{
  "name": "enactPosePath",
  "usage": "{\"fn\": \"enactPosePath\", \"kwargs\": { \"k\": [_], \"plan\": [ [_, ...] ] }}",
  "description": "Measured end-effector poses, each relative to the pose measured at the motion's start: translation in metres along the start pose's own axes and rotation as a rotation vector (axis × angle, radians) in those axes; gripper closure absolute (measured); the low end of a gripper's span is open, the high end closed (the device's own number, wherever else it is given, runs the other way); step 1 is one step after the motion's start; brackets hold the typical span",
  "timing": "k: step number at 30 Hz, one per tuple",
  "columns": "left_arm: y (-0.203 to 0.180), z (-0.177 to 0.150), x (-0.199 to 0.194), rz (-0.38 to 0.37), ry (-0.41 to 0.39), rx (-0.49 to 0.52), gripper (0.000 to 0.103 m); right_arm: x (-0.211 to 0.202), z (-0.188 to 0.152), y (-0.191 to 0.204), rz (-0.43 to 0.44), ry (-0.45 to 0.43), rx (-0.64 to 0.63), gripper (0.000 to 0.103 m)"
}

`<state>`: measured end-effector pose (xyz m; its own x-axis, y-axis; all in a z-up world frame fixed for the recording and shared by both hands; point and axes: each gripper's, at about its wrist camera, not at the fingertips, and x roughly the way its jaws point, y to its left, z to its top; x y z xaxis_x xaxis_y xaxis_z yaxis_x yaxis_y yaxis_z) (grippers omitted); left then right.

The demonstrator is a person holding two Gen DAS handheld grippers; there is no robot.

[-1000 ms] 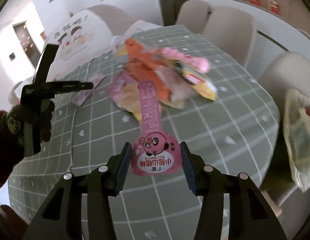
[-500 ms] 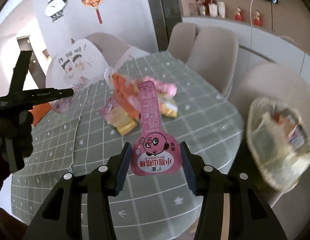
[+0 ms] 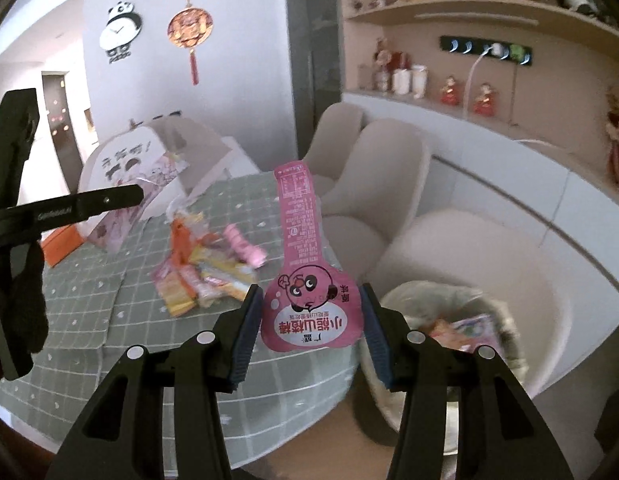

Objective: Collect trash
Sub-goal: 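Carry the pink wrapper and lollipop card over the bin and release both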

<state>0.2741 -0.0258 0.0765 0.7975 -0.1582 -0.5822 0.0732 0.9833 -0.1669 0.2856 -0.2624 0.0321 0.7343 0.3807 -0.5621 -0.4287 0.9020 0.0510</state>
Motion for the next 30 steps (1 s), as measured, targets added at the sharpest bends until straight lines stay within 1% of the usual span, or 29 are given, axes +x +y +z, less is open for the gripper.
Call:
{"fn": "enactPosePath", "kwargs": {
  "k": [1, 5, 6, 9, 11, 15, 18, 20, 23, 25, 28, 30],
  "plan": [
    [-0.007, 0.003, 0.001, -0.023, -0.010, -0.004, 0.094, -0.007, 0.001, -0.009, -0.021, -0.013, 0.009, 0.057],
    [-0.036, 0.019, 0.009, -0.175, -0.071, -0.043, 0.094, -0.036, 0.005, -0.040, -0.104, -0.068, 0.024, 0.057],
    [-0.044, 0.022, 0.013, -0.200, -0.075, -0.043, 0.094, -0.042, 0.005, -0.046, -0.125, -0.077, 0.021, 0.057],
    [-0.069, 0.026, 0.029, -0.256, -0.067, -0.038, 0.094, -0.054, 0.001, -0.067, -0.169, -0.095, 0.030, 0.057],
    [-0.082, 0.025, 0.039, -0.293, -0.042, -0.037, 0.094, -0.056, -0.002, -0.082, -0.181, -0.093, 0.052, 0.057],
    [-0.104, 0.022, 0.056, -0.329, 0.013, 0.004, 0.094, -0.054, -0.005, -0.109, -0.221, -0.079, 0.065, 0.057],
    [-0.118, 0.017, 0.069, -0.363, 0.059, 0.031, 0.094, -0.052, -0.004, -0.135, -0.263, -0.076, 0.100, 0.057],
    [-0.132, 0.015, 0.083, -0.371, 0.093, 0.060, 0.094, -0.055, -0.003, -0.152, -0.290, -0.082, 0.128, 0.057],
    [-0.149, 0.011, 0.098, -0.399, 0.127, 0.073, 0.094, -0.058, -0.002, -0.171, -0.309, -0.089, 0.161, 0.056],
    [-0.161, 0.010, 0.111, -0.407, 0.138, 0.103, 0.094, -0.056, -0.002, -0.178, -0.309, -0.084, 0.182, 0.056],
    [-0.175, 0.007, 0.132, -0.410, 0.170, 0.117, 0.094, -0.048, -0.006, -0.183, -0.308, -0.055, 0.190, 0.056],
    [-0.184, 0.005, 0.143, -0.399, 0.182, 0.132, 0.094, -0.043, -0.008, -0.185, -0.306, -0.037, 0.193, 0.056]
  ]
}}
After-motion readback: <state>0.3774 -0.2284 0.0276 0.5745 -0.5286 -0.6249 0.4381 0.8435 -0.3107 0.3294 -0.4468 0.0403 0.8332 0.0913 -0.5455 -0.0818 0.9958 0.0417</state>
